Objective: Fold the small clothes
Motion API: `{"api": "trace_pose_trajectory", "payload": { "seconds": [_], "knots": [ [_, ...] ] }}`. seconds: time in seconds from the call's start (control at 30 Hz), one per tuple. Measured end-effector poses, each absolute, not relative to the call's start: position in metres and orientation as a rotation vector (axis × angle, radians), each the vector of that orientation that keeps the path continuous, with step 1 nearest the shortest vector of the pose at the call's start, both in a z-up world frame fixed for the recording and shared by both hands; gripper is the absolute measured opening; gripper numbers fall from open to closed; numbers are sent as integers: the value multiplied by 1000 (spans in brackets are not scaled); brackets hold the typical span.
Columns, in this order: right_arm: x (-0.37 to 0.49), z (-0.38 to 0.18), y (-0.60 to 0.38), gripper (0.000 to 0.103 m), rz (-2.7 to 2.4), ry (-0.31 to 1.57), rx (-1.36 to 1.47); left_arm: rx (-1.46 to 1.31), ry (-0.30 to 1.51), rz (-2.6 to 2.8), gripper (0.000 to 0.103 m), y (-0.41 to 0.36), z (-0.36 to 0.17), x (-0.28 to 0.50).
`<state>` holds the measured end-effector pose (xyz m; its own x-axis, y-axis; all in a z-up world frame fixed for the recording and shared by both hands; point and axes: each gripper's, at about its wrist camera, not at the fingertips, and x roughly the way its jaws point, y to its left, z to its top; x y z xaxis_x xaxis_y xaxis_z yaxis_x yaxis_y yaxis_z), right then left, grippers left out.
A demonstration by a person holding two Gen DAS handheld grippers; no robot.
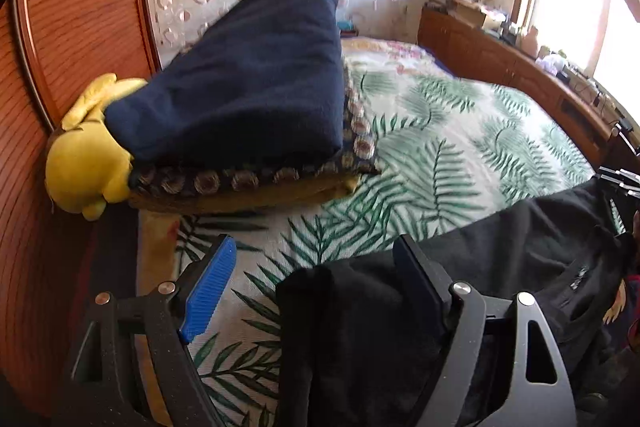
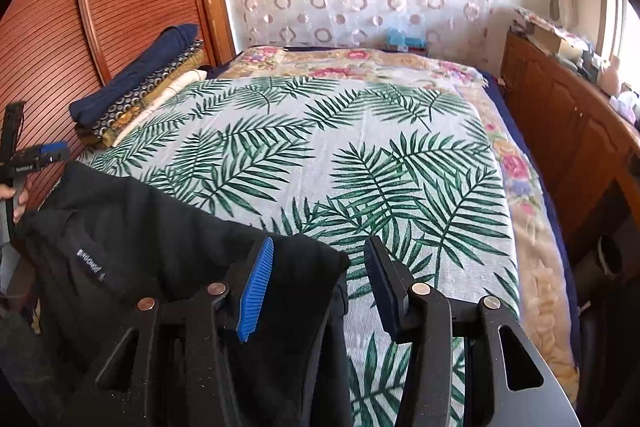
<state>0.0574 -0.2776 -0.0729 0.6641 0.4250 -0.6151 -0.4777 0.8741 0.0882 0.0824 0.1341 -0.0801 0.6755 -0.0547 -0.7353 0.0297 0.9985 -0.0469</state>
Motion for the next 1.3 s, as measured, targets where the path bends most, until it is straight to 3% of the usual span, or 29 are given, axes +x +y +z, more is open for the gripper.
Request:
{"api": "trace_pose_trajectory", "payload": {
  "seconds": [0.1,0.2,0.23,0.83,0.87,0.93,1.03,1.3],
  "knots": [
    [55,-70,-277,35,522,678,-76,-29,863,-51,81,134,-92,84],
    [54,-69,-281,18,538,672,-69,-20,881,-51,81,132,-101,83],
    [55,-70,-281,16,542,664,-64,-18,884,-49,81,132,-103,82],
    [47,-66,-311,13,456,631,1,-23,878,-45,83,133,-110,80],
    [46,-65,-310,17,427,626,-21,-23,878,-45,83,133,-110,81],
    [47,-65,-311,42,432,627,-30,-22,879,-45,83,133,-110,82],
    [50,-68,-308,58,449,636,-31,-21,877,-43,83,132,-110,82],
    [74,-87,-286,60,508,713,-62,-21,877,-43,84,132,-110,83]
  ]
}}
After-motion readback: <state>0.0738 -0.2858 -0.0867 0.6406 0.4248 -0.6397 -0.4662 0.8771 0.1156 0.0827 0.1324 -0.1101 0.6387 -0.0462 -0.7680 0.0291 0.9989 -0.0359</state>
